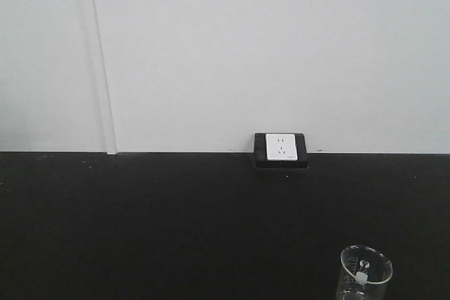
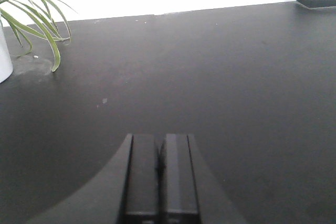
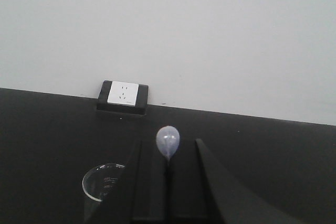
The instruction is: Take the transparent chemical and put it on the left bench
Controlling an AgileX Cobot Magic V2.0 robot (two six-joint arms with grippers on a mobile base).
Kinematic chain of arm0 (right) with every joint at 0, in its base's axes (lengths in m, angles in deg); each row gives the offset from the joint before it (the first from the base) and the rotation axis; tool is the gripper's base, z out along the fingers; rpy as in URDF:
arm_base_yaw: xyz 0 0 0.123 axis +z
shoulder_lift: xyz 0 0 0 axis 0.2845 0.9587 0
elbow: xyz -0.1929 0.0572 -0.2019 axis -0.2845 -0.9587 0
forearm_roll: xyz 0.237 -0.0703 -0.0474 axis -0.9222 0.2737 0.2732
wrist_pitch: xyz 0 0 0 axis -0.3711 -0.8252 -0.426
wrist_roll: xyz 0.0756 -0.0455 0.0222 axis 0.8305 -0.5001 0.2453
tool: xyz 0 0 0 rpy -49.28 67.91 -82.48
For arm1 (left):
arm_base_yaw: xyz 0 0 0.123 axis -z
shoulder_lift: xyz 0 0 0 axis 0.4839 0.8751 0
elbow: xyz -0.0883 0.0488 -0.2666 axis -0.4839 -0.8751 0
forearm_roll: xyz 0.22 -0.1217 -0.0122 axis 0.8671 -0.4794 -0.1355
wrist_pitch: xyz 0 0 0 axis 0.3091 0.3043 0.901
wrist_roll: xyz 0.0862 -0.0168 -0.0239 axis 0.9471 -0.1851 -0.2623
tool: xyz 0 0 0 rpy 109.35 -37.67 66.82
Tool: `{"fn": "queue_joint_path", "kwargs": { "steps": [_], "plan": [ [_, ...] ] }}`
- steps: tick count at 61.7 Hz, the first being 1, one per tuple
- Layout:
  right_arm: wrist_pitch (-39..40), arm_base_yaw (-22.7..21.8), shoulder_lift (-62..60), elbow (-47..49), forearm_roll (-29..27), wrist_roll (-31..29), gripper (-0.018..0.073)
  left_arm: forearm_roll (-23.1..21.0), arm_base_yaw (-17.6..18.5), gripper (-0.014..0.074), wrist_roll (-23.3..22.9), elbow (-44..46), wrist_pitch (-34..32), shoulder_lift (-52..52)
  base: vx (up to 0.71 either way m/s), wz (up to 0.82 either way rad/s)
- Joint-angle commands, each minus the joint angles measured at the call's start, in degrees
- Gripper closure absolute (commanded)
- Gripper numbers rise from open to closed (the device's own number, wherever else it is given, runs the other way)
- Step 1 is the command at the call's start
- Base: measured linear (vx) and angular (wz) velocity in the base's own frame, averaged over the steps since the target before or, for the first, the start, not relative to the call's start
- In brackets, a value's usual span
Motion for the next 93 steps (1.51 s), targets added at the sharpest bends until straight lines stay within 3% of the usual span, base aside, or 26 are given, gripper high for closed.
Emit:
{"fn": "queue_joint_path", "kwargs": {
  "steps": [1, 45, 93],
  "plan": [
    [3.08, -0.29, 0.30, 1.73, -0.13, 0.07, 0.0564, -0.04, 0.10, 0.0600, -0.45, -0.93, -4.49, -1.10, 0.00, 0.00],
    [3.08, -0.29, 0.36, 1.73, -0.13, 0.07, 0.0564, -0.04, 0.10, 0.0600, -0.45, -0.93, -4.49, -1.10, -0.04, -0.01],
    [3.08, -0.29, 0.36, 1.73, -0.13, 0.07, 0.0564, -0.04, 0.10, 0.0600, -0.45, -0.93, -4.49, -1.10, -0.31, -0.05]
  ]
}}
